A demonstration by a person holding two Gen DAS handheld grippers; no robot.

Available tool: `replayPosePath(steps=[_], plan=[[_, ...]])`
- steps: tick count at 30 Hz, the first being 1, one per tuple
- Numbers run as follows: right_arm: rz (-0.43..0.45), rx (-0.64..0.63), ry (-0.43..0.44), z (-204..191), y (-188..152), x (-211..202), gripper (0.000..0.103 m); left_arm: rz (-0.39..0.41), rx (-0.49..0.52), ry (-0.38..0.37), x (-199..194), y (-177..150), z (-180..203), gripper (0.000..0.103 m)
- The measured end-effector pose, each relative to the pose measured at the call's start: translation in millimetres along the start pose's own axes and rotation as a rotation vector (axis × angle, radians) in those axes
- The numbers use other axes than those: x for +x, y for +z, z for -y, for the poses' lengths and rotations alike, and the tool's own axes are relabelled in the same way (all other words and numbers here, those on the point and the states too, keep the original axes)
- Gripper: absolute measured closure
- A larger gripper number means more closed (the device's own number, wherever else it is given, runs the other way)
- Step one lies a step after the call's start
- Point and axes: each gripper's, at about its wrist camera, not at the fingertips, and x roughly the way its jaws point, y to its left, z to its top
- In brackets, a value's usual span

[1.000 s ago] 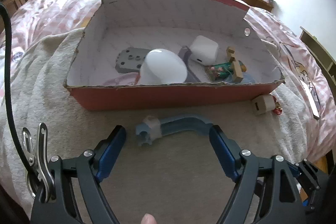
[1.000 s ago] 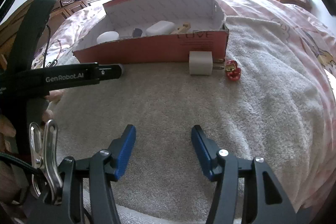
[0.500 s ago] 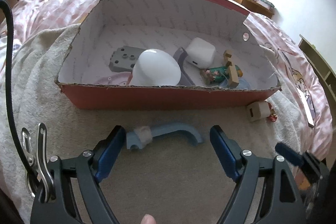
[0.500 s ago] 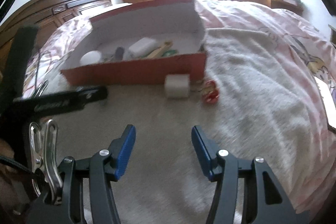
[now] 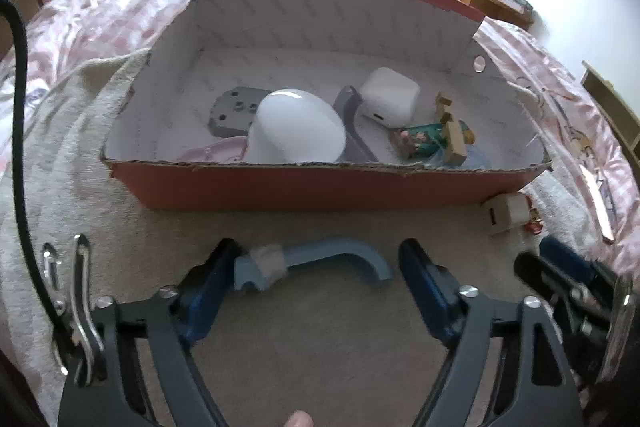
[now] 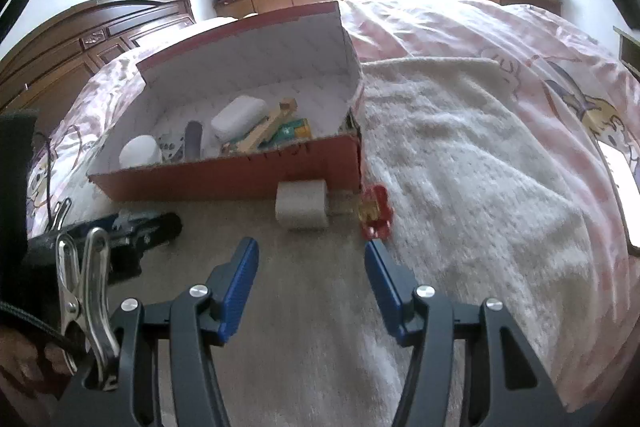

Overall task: Organize rigid objects
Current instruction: 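Grasp the white plug with the right tool, then carry the white plug into the box and open the right tool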

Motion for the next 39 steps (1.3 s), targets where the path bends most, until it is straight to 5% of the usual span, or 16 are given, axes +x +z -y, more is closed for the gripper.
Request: replayPosePath(steps=[12,15,20,39], plan=[[0.003,-0.066,-0.035,-19,17,23,0.047,0.014,0.043,0.007,-11,-6,-4,0.027],[-0.003,-0.081,-0.074,-20,17,28,0.060,0.025,0.049,0.012,-15,-7,-6,0.027],[-0.007,-0.113,-0.086,-23,14,27,0.066,0.030,0.032,0.010,-20,-7,-12,0.027],[-0.003,-0.115,0.027,-42,-1,0,0.070,0.045,0.008,0.007,-35,-9,-21,0.027]])
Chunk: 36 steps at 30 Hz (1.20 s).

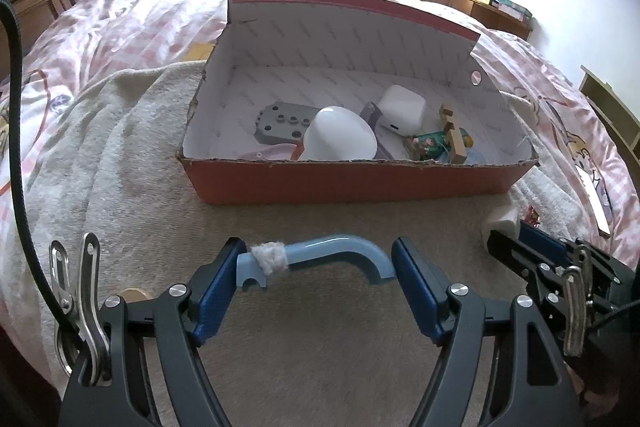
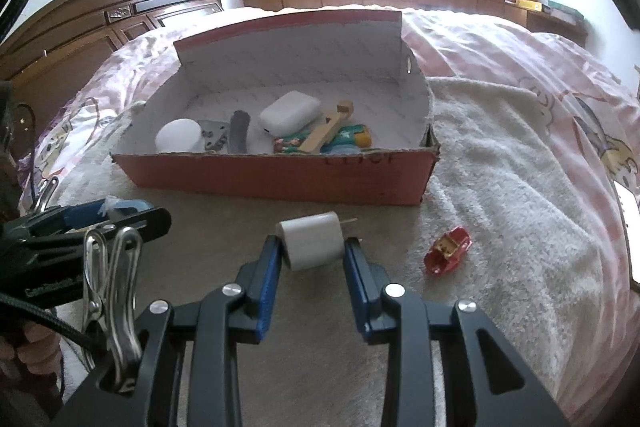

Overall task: Organize rigid objects
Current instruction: 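Carry the white plug into the box and open the right tool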

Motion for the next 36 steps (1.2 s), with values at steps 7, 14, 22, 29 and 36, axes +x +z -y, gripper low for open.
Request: replayPosePath(steps=[7,14,22,29,36], plan=[[0.015,0.011,0.029,-3,5,-8,0.070,0.020,0.007,0.008,-7,4,0,0.027],[0.038,0.007,0.041,-8,11,-16,0.070,0.052,0.028,0.016,-15,14,0,0.026],[0.056,0.002,0.036,-9,19,-21,0.070,0.097,0.052,0.029,-23,32,-1,0.027],[0.082,0.000,0.027,-5,34,-21,0.070,0.125,0.063,0.031,-22,50,0,0.027],[0.118,-0.007,0.005,1,52,-19,0.070,0.128,0.059,0.038,-11,66,-1,0.027]])
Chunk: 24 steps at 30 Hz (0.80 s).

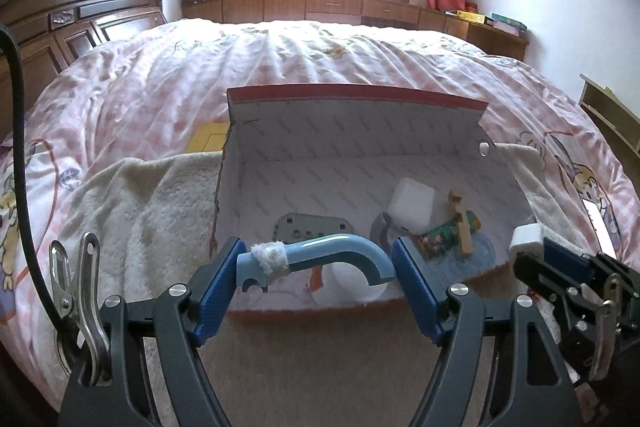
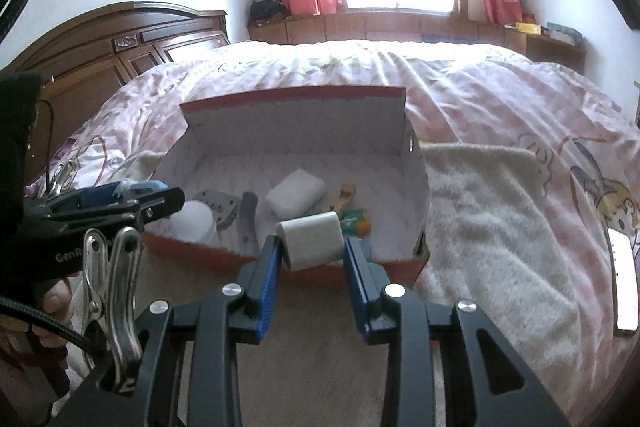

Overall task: Organize rigid objects
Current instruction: 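Carry the white plug into the box and open the right tool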

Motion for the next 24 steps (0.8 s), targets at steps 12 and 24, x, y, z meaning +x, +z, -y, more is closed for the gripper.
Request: replayPosePath(steps=[12,24], plan=[[0.002,0.015,-0.023,17,18,20,0.070,-0.016,0.019,0.011,29,16,3,0.027],[-0.017,0.026,-0.034,26,23,46,0.070,-0.039,0.041,0.016,53,20,8,0.026]])
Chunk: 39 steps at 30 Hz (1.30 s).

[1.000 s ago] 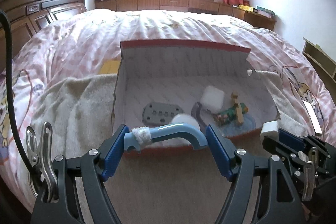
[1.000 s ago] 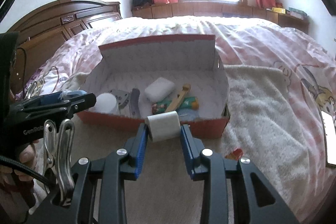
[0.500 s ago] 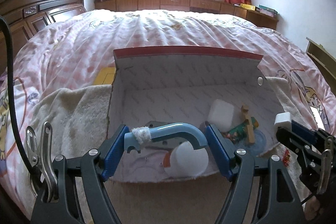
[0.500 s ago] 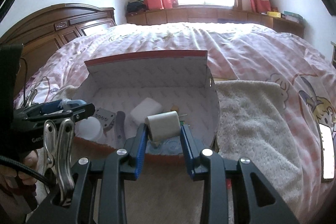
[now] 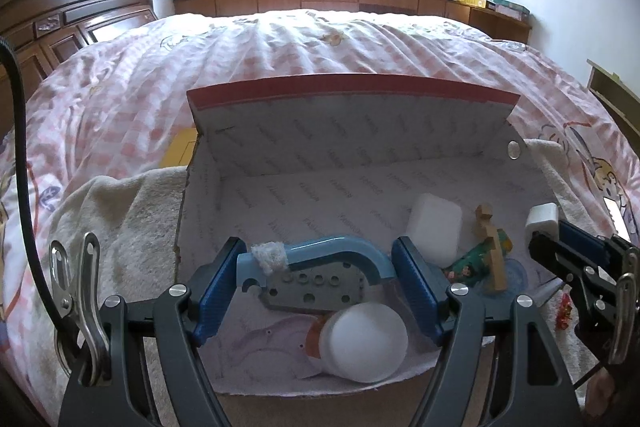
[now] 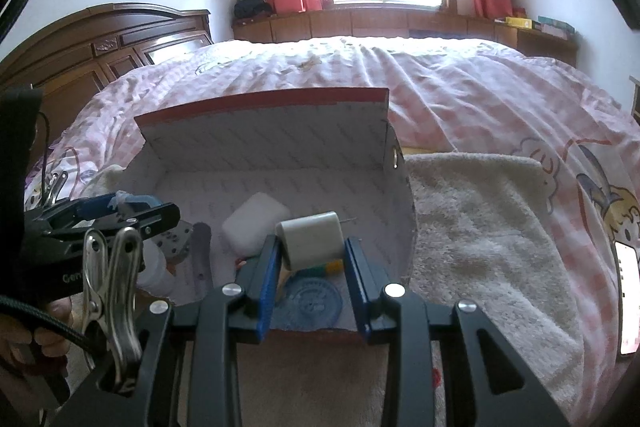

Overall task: Organize rigid objects
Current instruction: 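Carry the white plug into the box and open the right tool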

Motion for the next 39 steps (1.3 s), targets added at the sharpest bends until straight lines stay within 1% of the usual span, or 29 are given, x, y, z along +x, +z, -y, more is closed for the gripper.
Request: replayPosePath(steps=[7,11,18,27,28,30,34,36,39], plan=[[-0.009,-0.004,0.000,-1,-1,6,0.070,-0.028,0.002,-0.002,6,0,1,0.026],[-0.017,-0.006,-0.002,-1,-1,8,0.070,-0.018,0.013,0.020,6,-1,3,0.026],[-0.021,-0.011,-0.004,-2,-1,11,0.070,-0.009,0.005,0.035,4,0,0,0.024],[-0.032,0.001,-0.030,-1,0,18,0.069,-0.010,0.011,0.030,1,-1,0,0.024],[-0.030,0.003,-0.032,0,0,18,0.068,-0.009,0.013,0.028,0,-2,0,0.024],[-0.028,0.008,-0.035,1,1,17,0.063,-0.008,0.016,0.026,-1,-2,1,0.024],[-0.018,0.016,-0.043,1,2,15,0.056,-0.004,0.022,0.021,-6,-3,2,0.024],[-0.011,0.019,-0.041,1,2,12,0.050,-0.002,0.020,0.019,-9,-4,2,0.024],[0.000,0.018,-0.040,-1,2,8,0.047,0.003,0.018,0.014,-14,-5,2,0.024]])
